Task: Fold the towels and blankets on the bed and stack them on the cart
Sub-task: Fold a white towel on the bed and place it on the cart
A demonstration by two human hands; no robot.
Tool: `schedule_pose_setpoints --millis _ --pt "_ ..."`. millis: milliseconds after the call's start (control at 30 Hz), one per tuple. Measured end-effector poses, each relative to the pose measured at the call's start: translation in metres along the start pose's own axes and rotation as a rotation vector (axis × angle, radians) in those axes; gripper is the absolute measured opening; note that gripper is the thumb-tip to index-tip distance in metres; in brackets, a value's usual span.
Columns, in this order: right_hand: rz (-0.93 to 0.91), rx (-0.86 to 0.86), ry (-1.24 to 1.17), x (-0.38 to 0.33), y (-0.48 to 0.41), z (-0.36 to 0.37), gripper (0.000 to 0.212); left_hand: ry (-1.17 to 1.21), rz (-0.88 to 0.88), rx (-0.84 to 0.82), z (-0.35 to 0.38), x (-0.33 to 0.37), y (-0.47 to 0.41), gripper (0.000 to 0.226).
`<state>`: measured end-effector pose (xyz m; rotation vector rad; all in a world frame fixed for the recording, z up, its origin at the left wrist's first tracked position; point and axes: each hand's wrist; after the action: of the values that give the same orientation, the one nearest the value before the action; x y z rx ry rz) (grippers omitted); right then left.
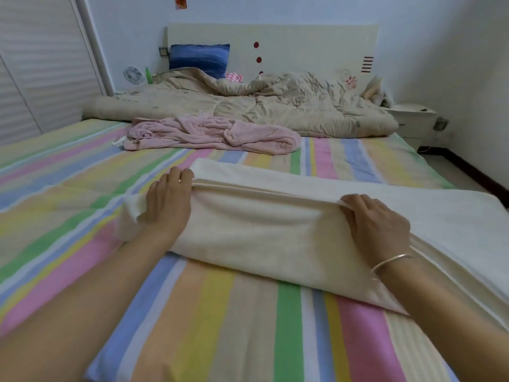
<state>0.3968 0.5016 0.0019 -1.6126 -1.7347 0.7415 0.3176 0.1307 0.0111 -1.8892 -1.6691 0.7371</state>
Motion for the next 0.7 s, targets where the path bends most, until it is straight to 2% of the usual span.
schedule_pose_setpoints --millis 167,300,367,433,500,567,700 --pt "-0.124 0.027 0.043 0.033 -0.068 0.047 0.033 -0.17 0.191 0.075 0.041 0.003 -0.067 0.026" --pt "-0.192 -0.014 0.064 0.054 -0.108 0.086 0.031 -0.216 0.245 0.124 0.071 0.008 -0.118 0.027" --pt "-0.183 -0.073 0.032 0.059 -0.116 0.11 0.031 -0.221 0.247 0.045 0.095 0.012 -0.131 0.021" --pt "-0.24 -0.179 0.002 0.062 -0.11 0.141 0.038 -0.262 0.229 -0.129 0.122 0.009 -0.13 0.02" --pt "-0.225 -0.391 -0.037 0.063 -0.098 0.172 0.038 -0.343 0.145 -0.288 0.144 -0.001 -0.121 0.038" --pt "-0.122 -0.528 -0.08 0.066 -0.085 0.19 0.027 -0.292 0.055 -0.339 0.16 -0.015 -0.11 0.053" --pt "-0.17 -0.406 -0.058 0.061 -0.08 0.201 0.017 -0.157 0.038 -0.292 0.181 -0.027 -0.103 0.072"
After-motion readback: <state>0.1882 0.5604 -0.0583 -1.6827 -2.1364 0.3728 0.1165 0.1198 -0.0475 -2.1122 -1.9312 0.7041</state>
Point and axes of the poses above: each hand's wrist, its own y-axis away from the middle knuckle, its own z-axis out of the palm, x = y × z, and after that the axes turned 1 degree about -z, right-handed
